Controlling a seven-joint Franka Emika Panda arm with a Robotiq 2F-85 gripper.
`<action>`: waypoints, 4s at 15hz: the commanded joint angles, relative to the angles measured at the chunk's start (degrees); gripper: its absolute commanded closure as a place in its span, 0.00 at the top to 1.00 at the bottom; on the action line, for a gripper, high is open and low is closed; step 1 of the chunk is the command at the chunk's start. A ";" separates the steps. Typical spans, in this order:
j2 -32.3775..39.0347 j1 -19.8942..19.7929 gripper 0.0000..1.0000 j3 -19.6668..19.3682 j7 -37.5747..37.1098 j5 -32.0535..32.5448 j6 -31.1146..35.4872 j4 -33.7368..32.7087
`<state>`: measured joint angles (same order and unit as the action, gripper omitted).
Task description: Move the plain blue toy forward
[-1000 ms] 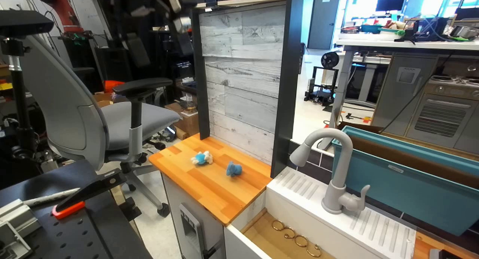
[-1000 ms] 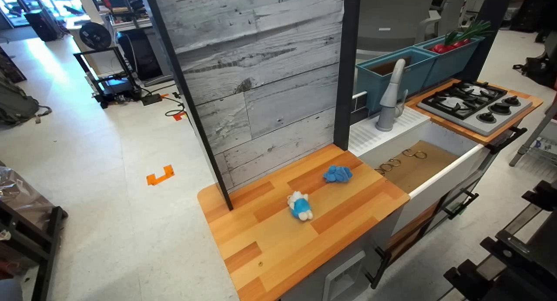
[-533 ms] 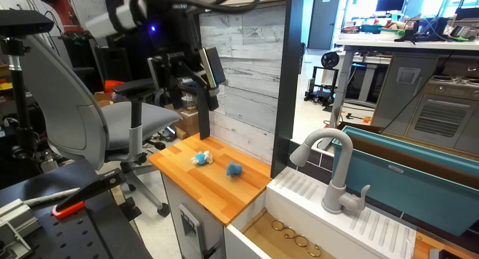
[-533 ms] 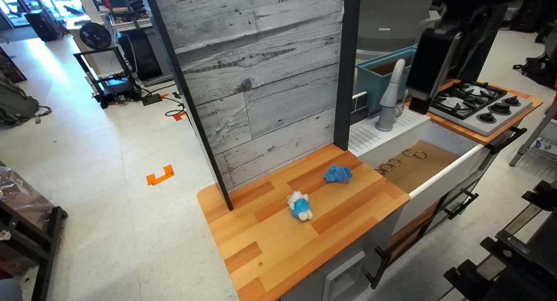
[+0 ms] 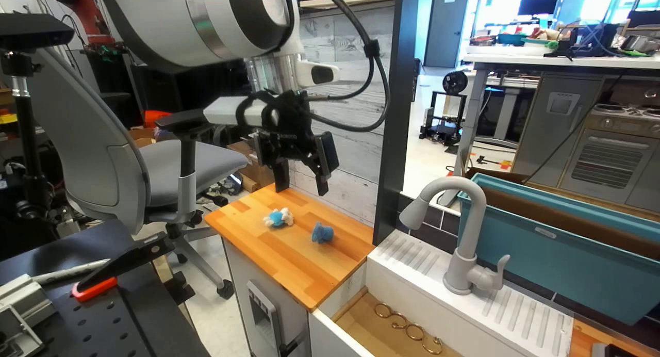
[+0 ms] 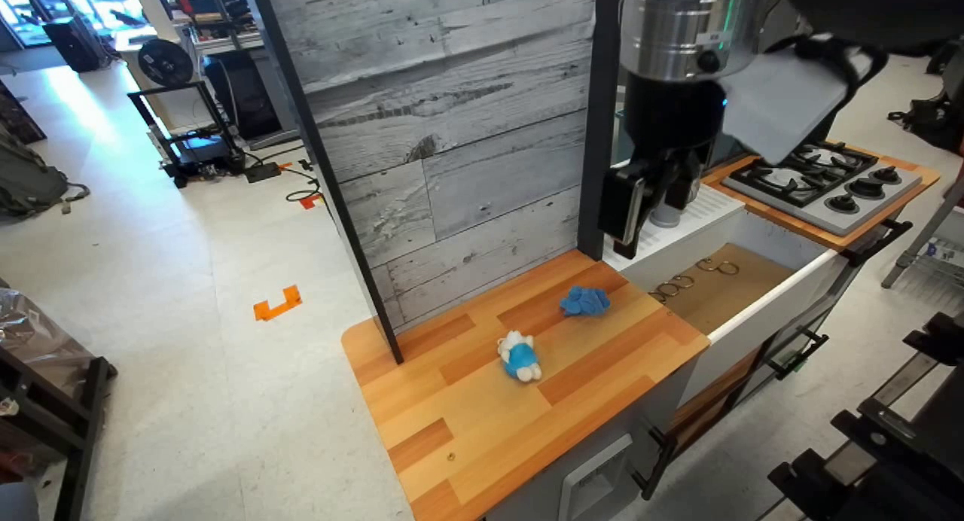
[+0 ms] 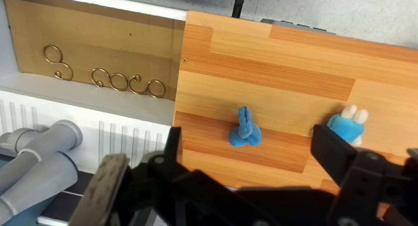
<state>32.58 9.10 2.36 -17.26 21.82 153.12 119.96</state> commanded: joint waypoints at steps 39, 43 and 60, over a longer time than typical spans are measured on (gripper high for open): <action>15.06 3.37 0.01 0.25 15.90 -11.12 -3.08 -12.36; 11.70 2.83 0.01 0.18 15.19 -11.82 -4.05 -6.78; 18.80 3.27 0.01 -6.38 10.34 -10.80 -6.22 -8.53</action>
<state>49.05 11.96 -3.02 -6.02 10.70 148.11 114.36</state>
